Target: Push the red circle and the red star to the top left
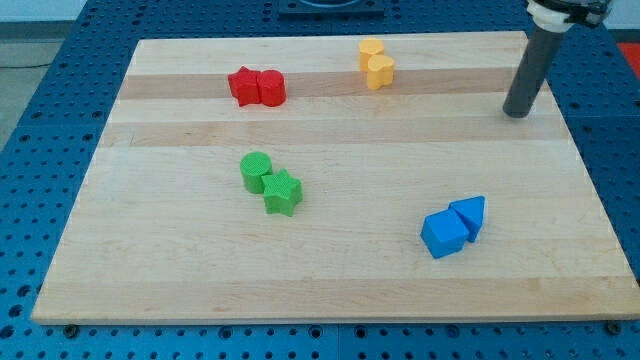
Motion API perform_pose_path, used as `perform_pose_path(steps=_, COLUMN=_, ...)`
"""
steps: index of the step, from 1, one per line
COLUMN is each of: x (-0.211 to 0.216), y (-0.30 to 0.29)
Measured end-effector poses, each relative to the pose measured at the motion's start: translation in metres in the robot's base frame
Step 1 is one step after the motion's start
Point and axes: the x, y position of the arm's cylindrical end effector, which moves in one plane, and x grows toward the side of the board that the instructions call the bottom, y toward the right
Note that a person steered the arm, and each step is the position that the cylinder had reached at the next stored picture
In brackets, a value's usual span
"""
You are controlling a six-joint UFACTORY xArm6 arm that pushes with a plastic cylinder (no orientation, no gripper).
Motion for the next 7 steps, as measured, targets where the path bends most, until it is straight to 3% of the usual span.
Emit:
perform_pose_path(steps=3, x=0.011, y=-0.162)
perform_pose_path(steps=4, x=-0.007, y=-0.222)
perform_pose_path(steps=5, x=-0.037, y=-0.251)
perform_pose_path(steps=7, x=-0.044, y=-0.312)
